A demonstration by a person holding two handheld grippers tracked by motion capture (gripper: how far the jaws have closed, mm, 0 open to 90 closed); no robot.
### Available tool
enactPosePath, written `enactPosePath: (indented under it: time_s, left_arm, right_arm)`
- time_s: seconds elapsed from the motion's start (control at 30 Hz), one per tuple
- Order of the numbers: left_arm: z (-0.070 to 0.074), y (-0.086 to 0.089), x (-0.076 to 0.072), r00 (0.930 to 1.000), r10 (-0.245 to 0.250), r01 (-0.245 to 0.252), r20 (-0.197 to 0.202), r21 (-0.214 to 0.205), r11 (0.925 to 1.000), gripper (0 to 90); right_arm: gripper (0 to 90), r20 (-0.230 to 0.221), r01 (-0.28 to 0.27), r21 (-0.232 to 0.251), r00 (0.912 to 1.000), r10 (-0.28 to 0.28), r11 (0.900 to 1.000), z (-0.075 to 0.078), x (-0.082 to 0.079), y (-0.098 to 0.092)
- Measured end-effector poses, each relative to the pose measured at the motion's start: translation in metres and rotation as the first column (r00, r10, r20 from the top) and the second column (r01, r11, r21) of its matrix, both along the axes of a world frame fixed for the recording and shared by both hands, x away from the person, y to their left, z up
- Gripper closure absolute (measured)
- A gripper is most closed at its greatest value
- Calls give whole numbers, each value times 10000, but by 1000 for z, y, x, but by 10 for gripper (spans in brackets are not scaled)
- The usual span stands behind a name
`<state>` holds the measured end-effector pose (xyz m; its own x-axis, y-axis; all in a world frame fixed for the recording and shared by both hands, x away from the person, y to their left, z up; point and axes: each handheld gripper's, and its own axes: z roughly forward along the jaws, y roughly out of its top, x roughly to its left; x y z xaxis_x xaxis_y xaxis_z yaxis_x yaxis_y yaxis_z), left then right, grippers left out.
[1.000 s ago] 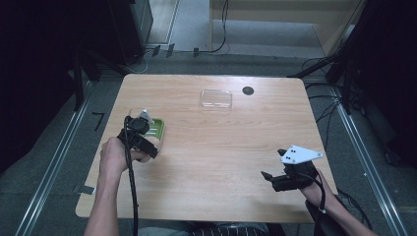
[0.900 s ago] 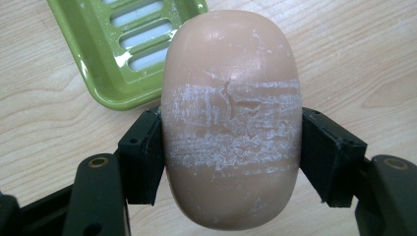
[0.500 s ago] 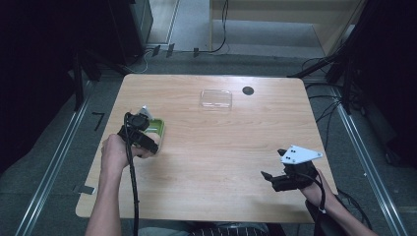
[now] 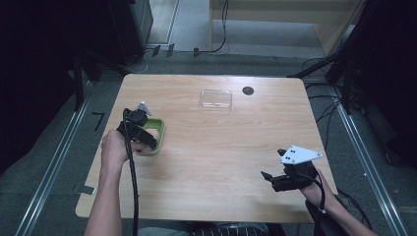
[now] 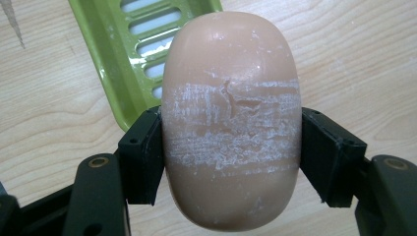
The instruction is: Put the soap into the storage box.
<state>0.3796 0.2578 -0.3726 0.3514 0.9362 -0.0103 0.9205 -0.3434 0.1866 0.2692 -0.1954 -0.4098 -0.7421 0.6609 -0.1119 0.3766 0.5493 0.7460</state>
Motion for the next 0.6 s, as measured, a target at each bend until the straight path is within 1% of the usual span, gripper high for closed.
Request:
enactPosePath:
  time_s: [0.03,0.2,0.27,0.3,0.47,0.53,0.6]
  left_arm:
    - [0,1,1,10000,20,-20,60,7,10000,336]
    - [-1,3,6,9999,132,-132,93,-42,9999,337]
    - [-2,3,8,9997,147,-147,177,18,9999,337]
    - [-3,3,9,9996,212,-211,175,-34,9998,337]
    - [-7,4,13,9995,260,-259,186,-20,9997,337]
    - [-9,5,16,9990,392,-391,226,-87,9992,336]
    - [-10,6,19,9989,429,-427,180,-108,9990,337]
  right_arm:
    - [135,3,1,-1,10000,-1,10000,0,0,0]
    - [135,2,-4,2,10000,4,10000,0,0,0]
    - [135,5,-4,-3,10000,4,10000,0,0,0]
    - [136,0,-4,-5,10000,4,10000,0,0,0]
    - [135,-27,-3,-14,10000,2,10000,0,0,0]
    - [135,-3,-7,-23,10000,7,10000,0,0,0]
    - [135,-50,18,-27,10000,-18,10000,0,0,1]
